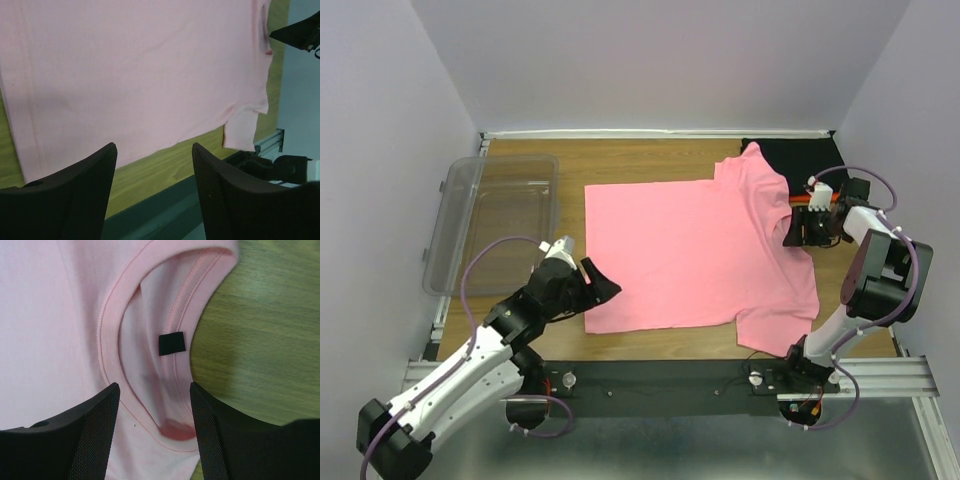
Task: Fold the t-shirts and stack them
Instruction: Flatten the tshirt out
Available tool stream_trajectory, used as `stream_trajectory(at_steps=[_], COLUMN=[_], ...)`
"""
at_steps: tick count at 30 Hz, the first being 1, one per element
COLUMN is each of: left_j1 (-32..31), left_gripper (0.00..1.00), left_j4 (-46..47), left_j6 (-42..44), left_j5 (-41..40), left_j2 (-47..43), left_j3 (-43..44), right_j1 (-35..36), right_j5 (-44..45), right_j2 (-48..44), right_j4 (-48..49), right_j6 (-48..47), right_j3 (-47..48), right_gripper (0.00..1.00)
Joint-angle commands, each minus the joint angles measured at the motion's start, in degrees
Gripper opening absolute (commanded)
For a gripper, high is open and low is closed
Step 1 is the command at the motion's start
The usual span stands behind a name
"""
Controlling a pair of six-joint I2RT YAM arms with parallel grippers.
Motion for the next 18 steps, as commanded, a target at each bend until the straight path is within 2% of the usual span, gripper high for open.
stream_trajectory(at_steps=[1,4,7,10,14,18], left_j1=[-0.04,0.05,0.31,0.49,0.57,2.59], left_gripper=[0.70,0.71,0.72,0.73,0.73,0.73], left_j4=[10.36,7.84,2.48,0.96,0.35,0.17], left_j6=[10.01,15.99,14.43,10.92,9.50,8.88], left_j5=[-0.58,-6.99,-16.13,-22.81,-27.65,-24.17], left_j2=[9.46,27.70,36.70,37.44,36.38,41.99], left_j3=[1.12,7.35,11.84,12.38,12.47,12.47], right_j1=[-0.47,-0.82,-1.08,-1.17,-1.17,-1.17], right_j5=[3.00,3.63,3.10,2.93,1.96,1.43], right_j2=[0.71,1.50,1.94,1.94,2.46,2.90], right_j4=[0.64,0.64,0.56,0.73,0.64,0.64], right_j6=[-1.07,-1.69,-2.04,-2.30,-2.13,-1.95], right_j3=[-0.79,-1.05,-1.40,-1.67,-1.32,-0.96], right_gripper=[0.66,0.66,0.65,0.65,0.65,0.65])
